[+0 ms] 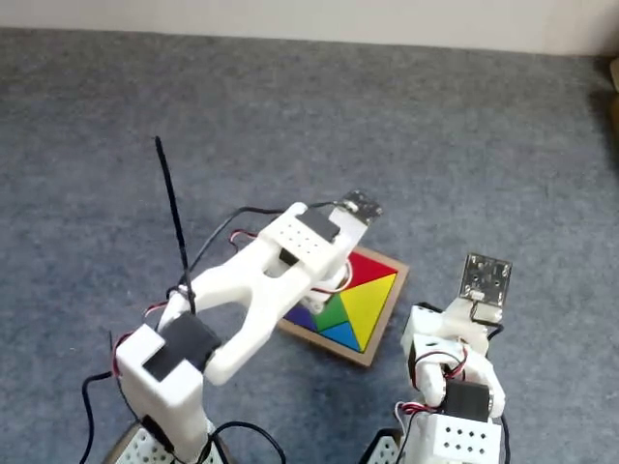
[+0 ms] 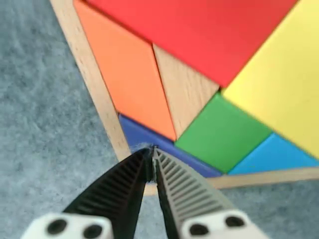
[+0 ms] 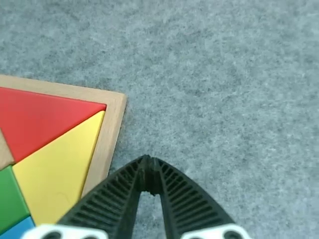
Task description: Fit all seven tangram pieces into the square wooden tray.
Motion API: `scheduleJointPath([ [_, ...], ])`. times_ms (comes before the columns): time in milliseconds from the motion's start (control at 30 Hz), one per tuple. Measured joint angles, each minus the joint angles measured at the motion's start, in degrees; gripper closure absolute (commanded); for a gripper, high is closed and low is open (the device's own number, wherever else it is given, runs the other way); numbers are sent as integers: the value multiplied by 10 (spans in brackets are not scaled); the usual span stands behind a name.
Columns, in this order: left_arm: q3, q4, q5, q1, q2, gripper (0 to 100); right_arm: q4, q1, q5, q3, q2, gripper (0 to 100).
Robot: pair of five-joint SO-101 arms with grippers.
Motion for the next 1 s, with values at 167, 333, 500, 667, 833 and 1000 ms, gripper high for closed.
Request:
scheduleJointPath([
  [167, -47, 34, 47, 0, 8, 987, 0, 0, 0, 0, 0, 995],
  [333, -79, 78, 52, 4, -36, 995, 0, 0, 0, 0, 0, 995],
  [500, -84, 106, 52, -18, -157, 995, 0, 0, 0, 0, 0, 995],
  [667, -19, 95, 52, -93, -289, 995, 0, 0, 0, 0, 0, 995],
  [833, 101, 23, 22, -175, -409, 995, 0, 0, 0, 0, 0, 995],
  [1000, 258, -79, -2, -244, -532, 995, 0, 0, 0, 0, 0, 995],
])
